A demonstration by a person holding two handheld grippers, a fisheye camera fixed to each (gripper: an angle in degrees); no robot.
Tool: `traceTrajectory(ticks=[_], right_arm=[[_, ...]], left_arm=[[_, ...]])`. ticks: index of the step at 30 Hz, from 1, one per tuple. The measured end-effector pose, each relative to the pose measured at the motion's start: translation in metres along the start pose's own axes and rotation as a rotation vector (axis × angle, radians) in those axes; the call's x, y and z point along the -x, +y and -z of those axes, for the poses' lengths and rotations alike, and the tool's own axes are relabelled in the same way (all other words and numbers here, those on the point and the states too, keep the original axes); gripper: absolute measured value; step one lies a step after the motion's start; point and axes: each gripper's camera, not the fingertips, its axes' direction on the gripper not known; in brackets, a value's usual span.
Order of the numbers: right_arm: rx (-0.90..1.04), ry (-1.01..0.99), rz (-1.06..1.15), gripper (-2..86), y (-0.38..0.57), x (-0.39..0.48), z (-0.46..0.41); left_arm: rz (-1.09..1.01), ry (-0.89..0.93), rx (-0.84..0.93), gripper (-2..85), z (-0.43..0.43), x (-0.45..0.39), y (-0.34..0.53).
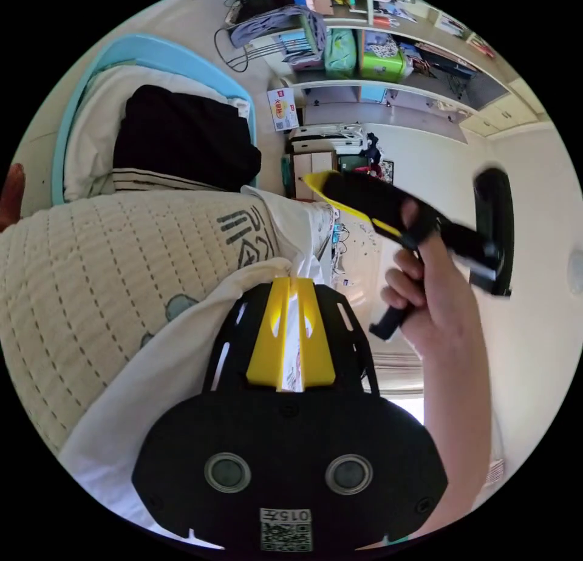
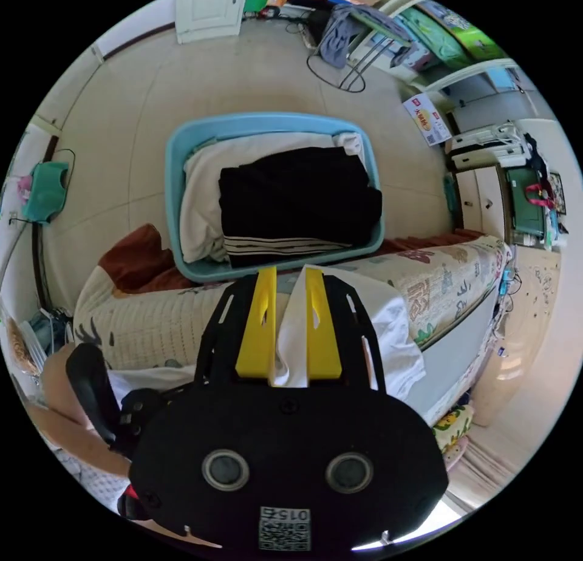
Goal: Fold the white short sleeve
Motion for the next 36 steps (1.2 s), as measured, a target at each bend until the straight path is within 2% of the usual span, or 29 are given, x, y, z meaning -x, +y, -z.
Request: traceTrajectory(ticks=[5, 11, 14, 17, 21, 22, 25, 30, 32, 36], right_arm=[[0.266, 0.125, 0.065, 13.3, -0.070, -0.027, 0.042], [0.359, 0.282, 0.147, 9.8, -0.104, -0.042, 0.114], [0.300, 0.350, 0.152, 3.4, -0.106, -0.053, 0.167], [0.244, 0.316, 0.107, -0.1, -0.101, -0.082, 0.228], [0.210, 0.231, 0.088, 0.6, -0.091, -0.116, 0.292], [0.220, 0.204, 0.102, 4.1, -0.091, -0.120, 0.306], [0.295, 0.236, 0.162, 8.0, -0.096, -0.120, 0.321], [0.427, 0.267, 0.201, 7.5, -0.099, -0.129, 0.312], [0.419, 0.263, 0.175, 1.3, -0.096, -0.143, 0.322], [0.322, 0.259, 0.080, -0.7, -0.087, -0.176, 0.366]], left_arm=[[0.041, 0.044, 0.009, -0.1, 0.002, 0.005, -0.003], [0.040, 0.059, 0.014, -0.1, 0.001, 0.004, -0.004], [0.047, 0.066, 0.018, -0.1, 0.002, 0.005, -0.005], [0.069, 0.071, 0.039, -0.1, 0.004, 0.005, -0.008], [0.087, 0.084, 0.043, -0.1, 0.006, 0.005, -0.009], [0.088, 0.088, 0.042, -0.1, 0.006, 0.005, -0.008], [0.082, 0.083, 0.039, -0.1, 0.005, 0.003, -0.007], [0.088, 0.095, 0.046, -0.1, 0.001, 0.003, -0.009], [0.082, 0.091, 0.046, -0.2, -0.002, 0.001, -0.009], [0.054, 0.036, 0.031, -0.2, -0.002, -0.012, -0.007]])
